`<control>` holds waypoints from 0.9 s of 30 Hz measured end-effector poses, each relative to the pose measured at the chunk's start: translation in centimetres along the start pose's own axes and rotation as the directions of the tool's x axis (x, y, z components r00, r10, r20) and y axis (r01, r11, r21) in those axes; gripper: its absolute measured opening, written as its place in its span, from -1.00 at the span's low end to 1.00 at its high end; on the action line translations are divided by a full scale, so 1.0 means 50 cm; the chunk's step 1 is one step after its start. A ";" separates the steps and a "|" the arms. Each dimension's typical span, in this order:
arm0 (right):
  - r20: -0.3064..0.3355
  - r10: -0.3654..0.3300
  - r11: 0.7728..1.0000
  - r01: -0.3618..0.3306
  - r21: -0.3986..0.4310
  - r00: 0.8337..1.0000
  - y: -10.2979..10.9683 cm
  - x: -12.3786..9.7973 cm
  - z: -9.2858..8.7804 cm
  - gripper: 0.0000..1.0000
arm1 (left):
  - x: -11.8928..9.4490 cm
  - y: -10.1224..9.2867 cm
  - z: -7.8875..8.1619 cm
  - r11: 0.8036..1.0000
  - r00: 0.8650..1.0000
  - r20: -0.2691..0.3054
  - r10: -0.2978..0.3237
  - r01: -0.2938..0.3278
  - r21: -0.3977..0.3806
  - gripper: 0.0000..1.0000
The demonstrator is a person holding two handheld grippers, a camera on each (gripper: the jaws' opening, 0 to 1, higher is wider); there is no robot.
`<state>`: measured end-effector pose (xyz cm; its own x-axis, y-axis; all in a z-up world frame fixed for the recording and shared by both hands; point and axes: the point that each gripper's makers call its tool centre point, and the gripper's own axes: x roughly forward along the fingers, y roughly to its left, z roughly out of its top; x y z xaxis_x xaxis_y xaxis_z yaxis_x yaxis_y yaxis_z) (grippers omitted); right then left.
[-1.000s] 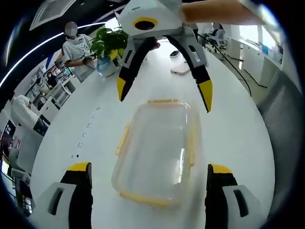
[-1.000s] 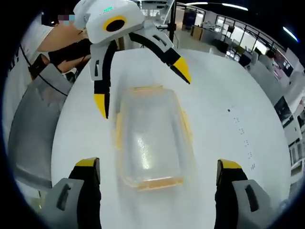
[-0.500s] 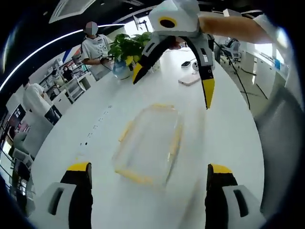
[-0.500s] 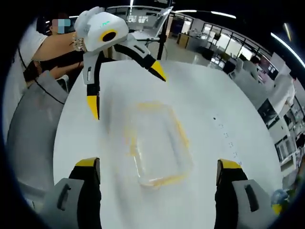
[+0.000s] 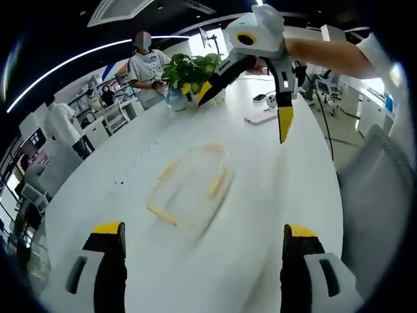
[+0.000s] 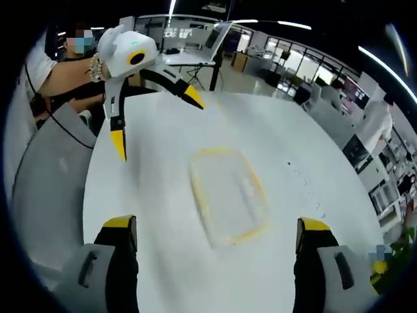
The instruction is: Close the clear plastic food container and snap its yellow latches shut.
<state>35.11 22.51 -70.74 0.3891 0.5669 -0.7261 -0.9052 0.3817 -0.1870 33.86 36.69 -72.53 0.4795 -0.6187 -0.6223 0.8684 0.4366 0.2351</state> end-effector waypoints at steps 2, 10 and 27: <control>-0.002 -0.008 1.000 0.008 0.010 1.000 0.009 -0.005 -0.005 0.99 | -0.013 -0.005 -0.008 1.000 1.000 0.000 0.010 -0.010 -0.011 0.98; 0.003 -0.049 0.998 0.049 0.039 0.999 0.038 -0.026 -0.023 0.95 | -0.059 -0.022 -0.033 0.998 0.999 0.009 0.048 -0.047 -0.045 0.98; 0.038 -0.177 0.970 0.168 0.173 0.984 0.164 -0.045 -0.056 0.82 | -0.155 -0.086 -0.114 0.962 0.982 0.062 0.177 -0.160 -0.220 0.98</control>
<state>26.34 22.32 -72.49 0.5490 0.5180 -0.6559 -0.7836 0.5920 -0.1884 25.69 43.33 -72.96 0.6329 -0.5707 -0.5232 0.7312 0.6627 0.1616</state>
